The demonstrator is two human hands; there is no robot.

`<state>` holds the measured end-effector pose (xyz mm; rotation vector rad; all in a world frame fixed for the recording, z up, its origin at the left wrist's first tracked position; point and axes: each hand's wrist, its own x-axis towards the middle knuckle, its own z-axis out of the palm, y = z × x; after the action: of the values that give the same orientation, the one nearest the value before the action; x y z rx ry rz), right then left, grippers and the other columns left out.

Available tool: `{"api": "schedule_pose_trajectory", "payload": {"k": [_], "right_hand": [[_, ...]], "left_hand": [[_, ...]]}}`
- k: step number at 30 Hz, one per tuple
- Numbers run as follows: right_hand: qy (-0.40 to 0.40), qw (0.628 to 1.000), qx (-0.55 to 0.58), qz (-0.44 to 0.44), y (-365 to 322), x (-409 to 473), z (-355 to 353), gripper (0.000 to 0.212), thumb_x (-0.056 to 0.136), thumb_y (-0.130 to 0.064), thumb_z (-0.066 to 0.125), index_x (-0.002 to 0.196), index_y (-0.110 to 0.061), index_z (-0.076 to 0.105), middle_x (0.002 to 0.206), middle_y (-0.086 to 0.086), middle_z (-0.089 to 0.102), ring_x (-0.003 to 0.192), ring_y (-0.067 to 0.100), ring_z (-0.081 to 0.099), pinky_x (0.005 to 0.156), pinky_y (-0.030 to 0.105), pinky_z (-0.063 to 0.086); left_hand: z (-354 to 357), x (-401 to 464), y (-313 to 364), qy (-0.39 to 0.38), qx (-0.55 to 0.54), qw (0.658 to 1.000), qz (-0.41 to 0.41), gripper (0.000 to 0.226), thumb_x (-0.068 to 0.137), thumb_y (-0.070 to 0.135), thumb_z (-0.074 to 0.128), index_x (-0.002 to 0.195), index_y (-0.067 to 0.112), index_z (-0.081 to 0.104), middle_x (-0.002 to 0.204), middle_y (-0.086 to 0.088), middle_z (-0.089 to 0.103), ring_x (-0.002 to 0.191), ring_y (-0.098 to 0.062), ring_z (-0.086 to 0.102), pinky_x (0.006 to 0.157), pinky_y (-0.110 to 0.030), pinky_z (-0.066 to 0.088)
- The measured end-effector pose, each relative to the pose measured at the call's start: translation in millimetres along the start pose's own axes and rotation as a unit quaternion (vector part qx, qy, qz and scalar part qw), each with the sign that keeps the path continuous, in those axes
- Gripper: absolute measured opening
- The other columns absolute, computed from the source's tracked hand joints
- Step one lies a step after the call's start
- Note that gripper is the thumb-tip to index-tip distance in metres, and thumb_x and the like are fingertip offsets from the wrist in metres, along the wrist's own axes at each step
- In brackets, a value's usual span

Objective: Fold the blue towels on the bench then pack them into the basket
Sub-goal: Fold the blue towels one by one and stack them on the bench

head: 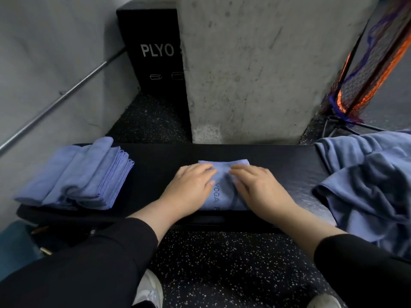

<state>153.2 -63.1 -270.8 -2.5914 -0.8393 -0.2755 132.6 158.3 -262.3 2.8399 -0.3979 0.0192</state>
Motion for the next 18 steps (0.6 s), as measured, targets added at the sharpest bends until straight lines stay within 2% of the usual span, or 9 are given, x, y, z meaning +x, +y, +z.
{"api": "schedule_pose_trajectory", "payload": {"k": [1,2,3,4,6,11,13,16,18], "right_hand": [[-0.064,0.998,-0.013,0.009,-0.6,-4.8,4.4,0.052,0.102,-0.048,0.031,0.141,-0.022,0.055,0.151,-0.004,0.049,0.138,0.018,0.047,0.112,0.048,0.039],[-0.132,0.991,-0.017,0.028,0.4,-9.0,7.1,0.064,0.101,-0.058,0.021,0.152,-0.025,0.039,0.163,-0.009,0.03,0.15,0.011,0.027,0.121,0.047,0.025],[-0.19,0.981,-0.015,0.047,3.1,-11.3,7.9,0.074,0.097,-0.067,0.012,0.159,-0.028,0.023,0.167,-0.015,0.011,0.153,0.004,0.008,0.124,0.045,0.012],[-0.223,0.973,-0.016,0.057,6.6,-12.2,6.9,0.081,0.091,-0.071,0.005,0.161,-0.03,0.011,0.166,-0.019,-0.002,0.152,0.0,-0.005,0.125,0.043,0.003],[-0.242,0.968,-0.025,0.063,12.0,-11.8,2.5,0.086,0.084,-0.071,-0.003,0.16,-0.032,0.001,0.163,-0.022,-0.012,0.149,-0.004,-0.012,0.125,0.042,-0.002],[-0.247,0.966,-0.026,0.068,15.6,-10.4,1.1,0.084,0.087,-0.074,0.002,0.16,-0.032,-0.001,0.163,-0.023,-0.011,0.149,-0.005,-0.013,0.126,0.044,-0.003],[-0.228,0.972,-0.004,0.062,19.5,-11.8,1.7,0.087,0.086,-0.079,0.004,0.161,-0.033,0.007,0.164,-0.023,-0.005,0.15,-0.006,-0.009,0.126,0.044,-0.002],[-0.15,0.988,0.02,0.008,29.3,-20.8,-1.3,0.083,0.085,-0.084,0.023,0.152,-0.036,0.037,0.16,-0.022,0.026,0.149,-0.004,0.018,0.123,0.046,0.016],[-0.12,0.992,0.023,-0.039,35.6,-27.6,-2.2,0.074,0.085,-0.082,0.04,0.141,-0.036,0.051,0.148,-0.019,0.041,0.142,0.003,0.034,0.117,0.042,0.028]], "left_hand": [[2.8,-1.8,-0.6,-0.038,0.019,0.999,0.002,0.051,0.107,0.039,0.038,0.155,0.024,0.037,0.165,0.008,0.025,0.152,-0.009,0.018,0.123,-0.034,0.009],[5.5,-3.8,-2.0,-0.078,0.032,0.996,0.0,0.056,0.107,0.044,0.033,0.159,0.025,0.026,0.169,0.01,0.012,0.154,-0.006,0.006,0.125,-0.038,0.004],[7.4,-5.2,-3.1,-0.114,0.036,0.993,-0.005,0.059,0.108,0.046,0.028,0.162,0.025,0.016,0.17,0.012,0.001,0.154,-0.003,-0.005,0.126,-0.042,0.0],[8.6,-6.6,-4.4,-0.139,0.035,0.99,-0.009,0.062,0.107,0.048,0.023,0.162,0.025,0.007,0.169,0.014,-0.008,0.153,-0.001,-0.012,0.126,-0.044,-0.003],[8.6,-9.0,-7.0,-0.156,0.031,0.987,-0.015,0.065,0.106,0.051,0.019,0.162,0.026,-0.003,0.167,0.017,-0.016,0.15,0.002,-0.018,0.126,-0.046,-0.004],[6.5,-13.0,-16.3,-0.158,0.019,0.987,-0.033,0.07,0.104,0.059,0.018,0.162,0.029,-0.007,0.166,0.02,-0.017,0.153,-0.005,-0.015,0.126,-0.046,-0.005],[6.6,-13.1,-19.9,-0.149,0.029,0.988,-0.031,0.07,0.103,0.061,0.017,0.162,0.029,-0.003,0.167,0.019,-0.014,0.154,-0.005,-0.013,0.126,-0.047,-0.005],[3.8,-14.0,-22.9,-0.09,0.06,0.994,-0.002,0.07,0.1,0.064,0.017,0.16,0.027,0.023,0.169,0.013,0.009,0.155,-0.004,-0.001,0.126,-0.047,-0.004],[-2.4,-16.4,-24.4,-0.031,0.047,0.998,0.034,0.076,0.094,0.069,0.016,0.15,0.027,0.045,0.161,0.012,0.035,0.152,-0.004,0.019,0.125,-0.04,0.005]]}}
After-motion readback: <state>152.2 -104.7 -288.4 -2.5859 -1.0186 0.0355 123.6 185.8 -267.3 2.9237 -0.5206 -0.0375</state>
